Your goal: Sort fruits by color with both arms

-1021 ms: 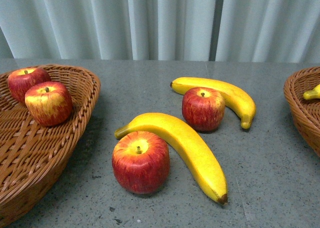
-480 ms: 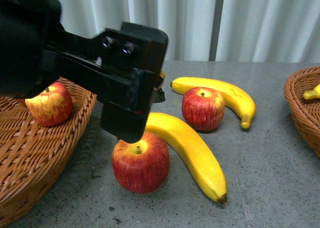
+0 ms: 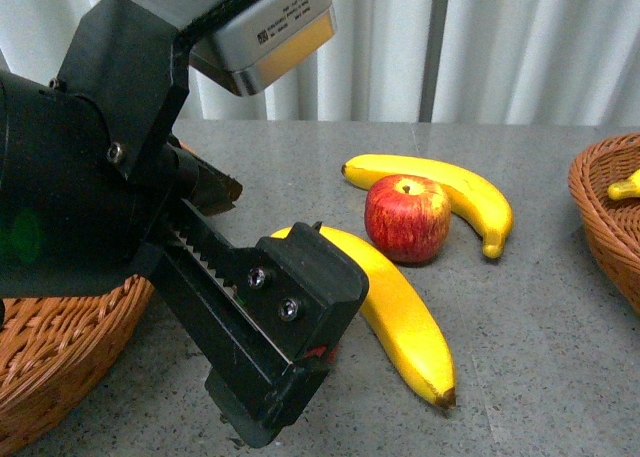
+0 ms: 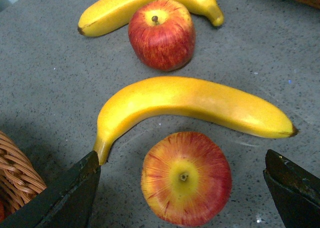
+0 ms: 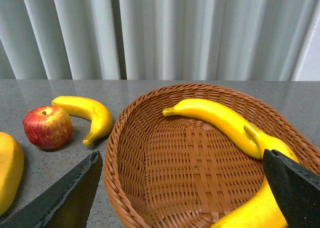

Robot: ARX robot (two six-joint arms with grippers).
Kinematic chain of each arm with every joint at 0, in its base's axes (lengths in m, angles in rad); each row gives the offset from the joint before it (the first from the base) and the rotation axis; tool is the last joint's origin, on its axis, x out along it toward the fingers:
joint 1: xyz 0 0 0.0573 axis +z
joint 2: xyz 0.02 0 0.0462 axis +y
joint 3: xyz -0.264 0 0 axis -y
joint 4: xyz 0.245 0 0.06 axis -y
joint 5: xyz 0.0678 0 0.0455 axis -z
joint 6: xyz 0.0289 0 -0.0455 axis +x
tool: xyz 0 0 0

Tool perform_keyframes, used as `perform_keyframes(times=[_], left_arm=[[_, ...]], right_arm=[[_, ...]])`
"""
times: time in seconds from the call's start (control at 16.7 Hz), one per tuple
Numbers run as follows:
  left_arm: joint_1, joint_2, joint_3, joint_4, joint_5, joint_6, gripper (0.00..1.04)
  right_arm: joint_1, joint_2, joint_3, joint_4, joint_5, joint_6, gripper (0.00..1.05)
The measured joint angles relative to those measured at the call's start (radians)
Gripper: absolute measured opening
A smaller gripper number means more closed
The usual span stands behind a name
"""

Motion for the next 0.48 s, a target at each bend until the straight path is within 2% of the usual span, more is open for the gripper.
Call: perform_keyframes(times=[0.06,0.18,0.48], left_arm=[[0.013,0.025,-0.008,0.004,-0.01,0.011,0.98],[0.019,0.107,-0.011,0.014,0.045,0.023,0.98],[0.026,0.128,-0.011,0.006,0.044,0.036,0.98]], right_arm=[[0.0,0.0,0.0,0.0,0.0,0.0,0.98],[0.0,0.0,0.0,0.0,0.0,0.0,0.98],[0.0,0.0,0.0,0.0,0.0,0.0,0.98]])
